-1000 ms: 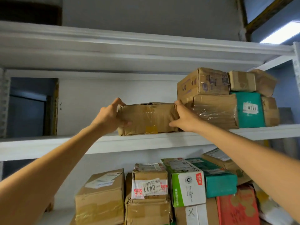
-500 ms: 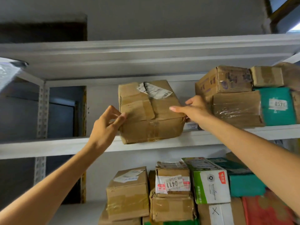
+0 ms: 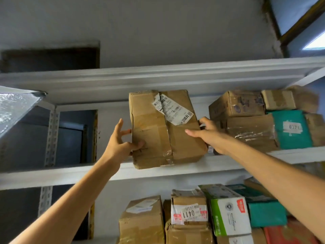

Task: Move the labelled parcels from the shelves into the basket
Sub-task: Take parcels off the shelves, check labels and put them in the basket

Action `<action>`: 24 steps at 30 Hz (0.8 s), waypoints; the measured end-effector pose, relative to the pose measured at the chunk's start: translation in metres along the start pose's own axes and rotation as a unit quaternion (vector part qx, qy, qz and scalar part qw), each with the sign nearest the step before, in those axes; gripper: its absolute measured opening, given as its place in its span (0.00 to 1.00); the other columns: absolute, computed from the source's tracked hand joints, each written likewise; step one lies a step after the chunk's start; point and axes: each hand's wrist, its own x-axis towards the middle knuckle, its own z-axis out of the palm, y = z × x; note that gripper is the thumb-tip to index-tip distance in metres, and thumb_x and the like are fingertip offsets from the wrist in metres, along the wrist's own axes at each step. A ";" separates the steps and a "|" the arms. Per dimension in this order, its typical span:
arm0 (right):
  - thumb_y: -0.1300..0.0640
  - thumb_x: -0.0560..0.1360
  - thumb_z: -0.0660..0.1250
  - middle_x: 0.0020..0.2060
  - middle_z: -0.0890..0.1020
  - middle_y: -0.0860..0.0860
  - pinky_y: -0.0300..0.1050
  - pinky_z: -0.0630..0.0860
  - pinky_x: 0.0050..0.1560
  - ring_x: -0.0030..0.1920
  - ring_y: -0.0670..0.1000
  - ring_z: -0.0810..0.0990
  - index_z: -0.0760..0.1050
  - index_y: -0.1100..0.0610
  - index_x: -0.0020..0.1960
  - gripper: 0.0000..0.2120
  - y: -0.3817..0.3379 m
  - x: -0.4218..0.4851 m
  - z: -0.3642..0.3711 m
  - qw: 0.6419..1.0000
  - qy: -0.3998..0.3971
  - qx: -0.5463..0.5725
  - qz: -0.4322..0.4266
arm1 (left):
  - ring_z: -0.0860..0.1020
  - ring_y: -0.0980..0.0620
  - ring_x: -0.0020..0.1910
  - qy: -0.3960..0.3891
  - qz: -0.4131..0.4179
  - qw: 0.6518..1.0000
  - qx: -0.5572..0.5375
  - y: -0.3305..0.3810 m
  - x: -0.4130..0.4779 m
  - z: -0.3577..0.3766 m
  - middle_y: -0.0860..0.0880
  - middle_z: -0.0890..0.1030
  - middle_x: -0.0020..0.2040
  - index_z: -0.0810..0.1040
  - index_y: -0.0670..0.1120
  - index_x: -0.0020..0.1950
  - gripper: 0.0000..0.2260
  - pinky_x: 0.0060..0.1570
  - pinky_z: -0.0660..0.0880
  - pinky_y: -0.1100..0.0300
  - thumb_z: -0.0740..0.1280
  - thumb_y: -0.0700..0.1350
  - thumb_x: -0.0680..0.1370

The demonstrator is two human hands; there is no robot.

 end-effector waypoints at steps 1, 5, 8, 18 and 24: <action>0.56 0.68 0.78 0.57 0.78 0.56 0.52 0.80 0.51 0.51 0.51 0.79 0.70 0.59 0.59 0.25 -0.003 -0.002 0.000 1.000 0.020 0.015 -0.015 | 0.71 0.44 0.63 -0.008 0.009 1.000 -0.006 0.002 0.004 0.001 0.49 0.68 0.69 0.52 0.54 0.78 0.43 0.54 0.74 0.46 0.72 0.35 0.72; 0.69 0.61 0.80 0.54 0.73 0.46 0.30 0.69 0.38 0.48 0.44 0.71 0.66 0.57 0.67 0.40 -0.006 -0.008 -0.002 0.998 0.041 0.006 -0.049 | 0.71 0.44 0.65 -0.013 0.068 0.998 0.006 0.001 0.008 0.001 0.48 0.68 0.68 0.60 0.62 0.72 0.44 0.61 0.72 0.39 0.80 0.49 0.62; 0.72 0.55 0.81 0.48 0.79 0.48 0.25 0.68 0.29 0.47 0.47 0.77 0.72 0.57 0.59 0.36 -0.001 -0.007 0.010 0.991 0.062 -0.066 -0.100 | 0.77 0.45 0.58 -0.031 0.151 0.988 0.016 -0.014 0.008 -0.001 0.43 0.74 0.61 0.63 0.48 0.69 0.42 0.48 0.80 0.52 0.75 0.34 0.59; 0.64 0.72 0.73 0.43 0.84 0.51 0.32 0.76 0.33 0.36 0.42 0.82 0.77 0.59 0.55 0.12 0.007 0.014 0.009 0.963 0.104 0.225 -0.110 | 0.70 0.60 0.66 -0.069 0.202 0.976 0.039 -0.004 -0.006 0.001 0.59 0.70 0.69 0.64 0.63 0.72 0.46 0.59 0.74 0.60 0.79 0.54 0.56; 0.57 0.73 0.74 0.48 0.83 0.56 0.42 0.72 0.34 0.41 0.52 0.80 0.77 0.60 0.59 0.17 0.015 0.033 0.009 0.954 0.118 0.276 0.027 | 0.66 0.56 0.69 -0.077 0.211 0.970 0.093 0.020 -0.008 0.007 0.63 0.65 0.72 0.64 0.66 0.71 0.44 0.40 0.79 0.64 0.79 0.55 0.58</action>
